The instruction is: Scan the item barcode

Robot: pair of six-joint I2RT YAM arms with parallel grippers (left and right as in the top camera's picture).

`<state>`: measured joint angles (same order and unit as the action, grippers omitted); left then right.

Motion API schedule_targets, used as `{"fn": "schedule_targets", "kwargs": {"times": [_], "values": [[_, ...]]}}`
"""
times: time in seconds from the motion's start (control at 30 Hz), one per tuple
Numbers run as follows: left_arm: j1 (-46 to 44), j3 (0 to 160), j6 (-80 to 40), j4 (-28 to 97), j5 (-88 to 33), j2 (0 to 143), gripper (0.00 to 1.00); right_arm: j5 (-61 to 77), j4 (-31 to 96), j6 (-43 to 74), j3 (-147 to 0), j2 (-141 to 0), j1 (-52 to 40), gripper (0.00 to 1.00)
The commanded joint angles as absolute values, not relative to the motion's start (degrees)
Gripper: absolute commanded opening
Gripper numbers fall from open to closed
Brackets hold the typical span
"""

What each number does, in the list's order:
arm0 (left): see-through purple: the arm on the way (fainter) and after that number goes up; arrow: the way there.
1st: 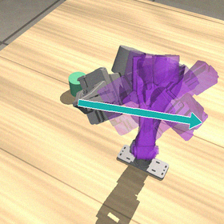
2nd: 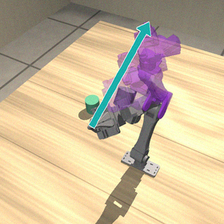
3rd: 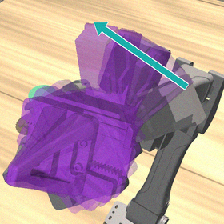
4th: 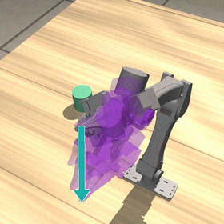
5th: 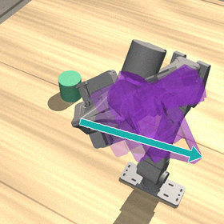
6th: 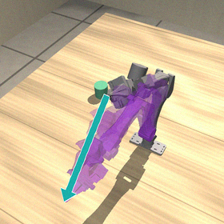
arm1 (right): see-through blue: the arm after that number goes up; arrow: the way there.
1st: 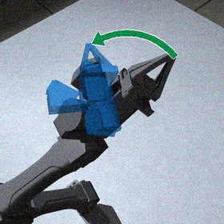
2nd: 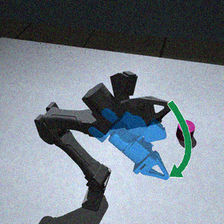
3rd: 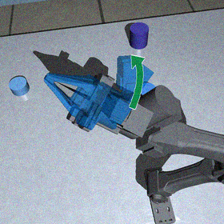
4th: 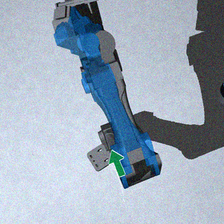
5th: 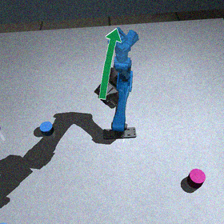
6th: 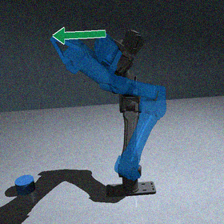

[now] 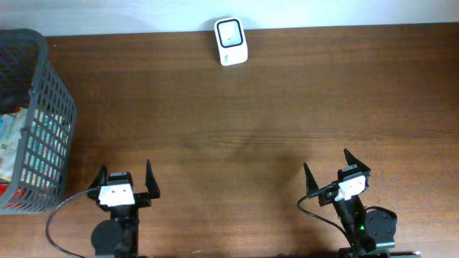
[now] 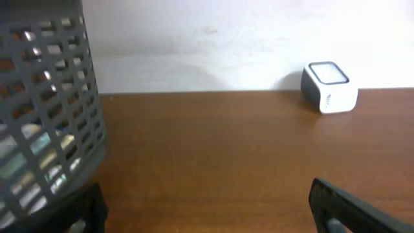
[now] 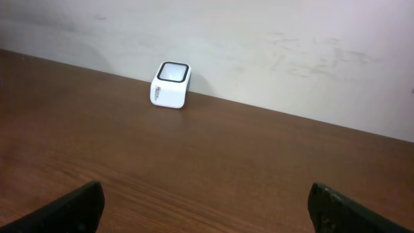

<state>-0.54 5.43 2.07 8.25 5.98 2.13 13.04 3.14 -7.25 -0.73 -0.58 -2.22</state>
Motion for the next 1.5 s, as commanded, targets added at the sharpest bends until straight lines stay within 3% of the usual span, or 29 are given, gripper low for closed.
{"fn": "schedule_targets", "kwargs": {"times": [0.0, 0.17, 0.33, 0.57, 0.7, 0.9, 1.3, 1.4, 1.47], "values": [[-0.73, 13.58, 3.16, 9.63, 4.84, 6.96, 0.99, 13.47, 3.25, -6.61, -0.32, -0.21, -1.85, 0.99], [-0.73, 27.77, 4.01, 12.19, -0.49, 22.65, 0.99, 13.50, 3.25, -6.61, -0.32, -0.21, -1.85, 0.98], [-0.69, 47.55, 4.49, 22.46, -5.67, 40.60, 0.99, 13.50, 3.25, -6.61, -0.32, -0.21, -1.85, 0.98], [-0.69, 94.13, 4.84, 56.62, -7.97, 74.24, 0.99, 13.50, 3.25, -6.61, -0.32, -0.21, -1.85, 0.98], [-0.69, 112.68, 4.84, 65.73, -8.29, 85.34, 0.99, 13.50, 3.25, -6.61, -0.32, -0.21, -1.85, 0.99], [1.43, 113.38, 4.82, 58.61, -1.37, 87.22, 0.99, 13.50, 3.25, -6.61, -0.32, -0.21, -1.85, 0.98], [36.91, 113.40, 0.19, 51.03, -0.27, 91.59, 0.99, 13.47, 3.25, -6.61, -0.32, -0.21, -1.85, 0.98], [40.47, 113.40, 1.21, 52.27, -1.28, 97.56, 0.98, 13.50, 3.25, -6.61, -0.32, -0.21, -1.85, 0.98], [41.06, 113.38, 8.43, 54.17, -0.95, 103.02, 0.93, 13.50, 3.25, -6.61, -0.32, -0.21, -1.85, 0.99]]}}
